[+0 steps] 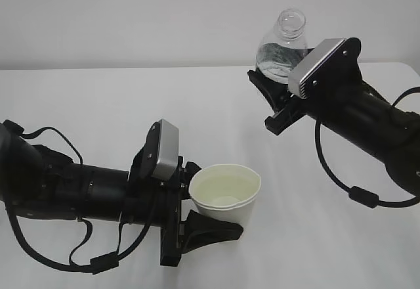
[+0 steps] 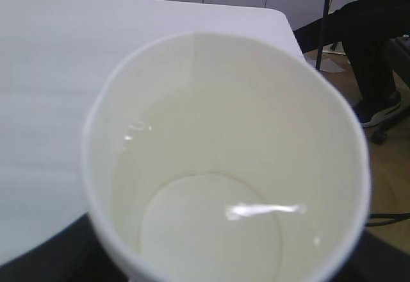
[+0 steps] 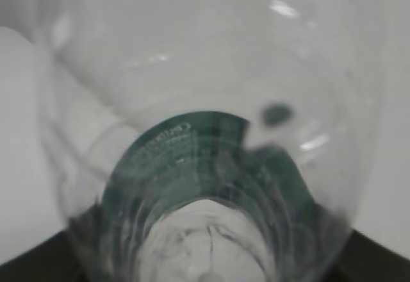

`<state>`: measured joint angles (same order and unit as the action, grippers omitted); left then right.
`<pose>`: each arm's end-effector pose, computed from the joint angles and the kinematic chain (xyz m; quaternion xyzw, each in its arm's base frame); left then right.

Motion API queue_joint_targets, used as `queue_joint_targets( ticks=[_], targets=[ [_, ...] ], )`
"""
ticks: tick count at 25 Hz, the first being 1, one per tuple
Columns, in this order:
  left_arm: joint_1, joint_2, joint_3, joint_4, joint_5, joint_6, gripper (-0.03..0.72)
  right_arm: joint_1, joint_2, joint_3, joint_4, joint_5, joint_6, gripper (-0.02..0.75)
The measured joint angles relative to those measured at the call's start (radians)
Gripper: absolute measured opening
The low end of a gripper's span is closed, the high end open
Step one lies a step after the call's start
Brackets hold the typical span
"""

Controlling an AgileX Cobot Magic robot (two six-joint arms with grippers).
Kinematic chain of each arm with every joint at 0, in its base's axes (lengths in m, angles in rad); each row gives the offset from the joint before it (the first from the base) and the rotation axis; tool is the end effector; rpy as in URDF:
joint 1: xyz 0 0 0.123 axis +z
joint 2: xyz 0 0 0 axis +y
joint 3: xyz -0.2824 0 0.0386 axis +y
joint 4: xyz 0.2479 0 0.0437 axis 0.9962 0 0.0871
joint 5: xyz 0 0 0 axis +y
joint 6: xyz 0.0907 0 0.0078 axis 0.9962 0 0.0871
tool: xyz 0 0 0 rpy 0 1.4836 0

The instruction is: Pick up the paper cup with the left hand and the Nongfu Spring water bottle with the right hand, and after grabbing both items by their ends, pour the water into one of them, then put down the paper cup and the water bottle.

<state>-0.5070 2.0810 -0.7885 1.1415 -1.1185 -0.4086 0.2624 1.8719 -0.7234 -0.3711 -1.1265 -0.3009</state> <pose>0.2504 -0.2242 0.0991 0.5323 0.5948 -0.4295 0.4223 0.3284 0.1191 0.1761 -0.3556 0.5966 0.0422 0.7182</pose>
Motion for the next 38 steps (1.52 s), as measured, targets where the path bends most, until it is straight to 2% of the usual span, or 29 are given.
queue_joint_targets(
  ticks=[7, 13, 38],
  targets=[
    [0.0, 0.0, 0.0, 0.0, 0.0, 0.0, 0.479, 0.0, 0.0, 0.0, 0.065, 0.002, 0.063, 0.445],
    [0.0, 0.0, 0.0, 0.0, 0.0, 0.0, 0.478, 0.0, 0.0, 0.0, 0.14, 0.074, 0.067, 0.445],
    [0.0, 0.0, 0.0, -0.003, 0.0, 0.0, 0.477, 0.0, 0.0, 0.0, 0.561, 0.215, 0.027, 0.445]
  ],
)
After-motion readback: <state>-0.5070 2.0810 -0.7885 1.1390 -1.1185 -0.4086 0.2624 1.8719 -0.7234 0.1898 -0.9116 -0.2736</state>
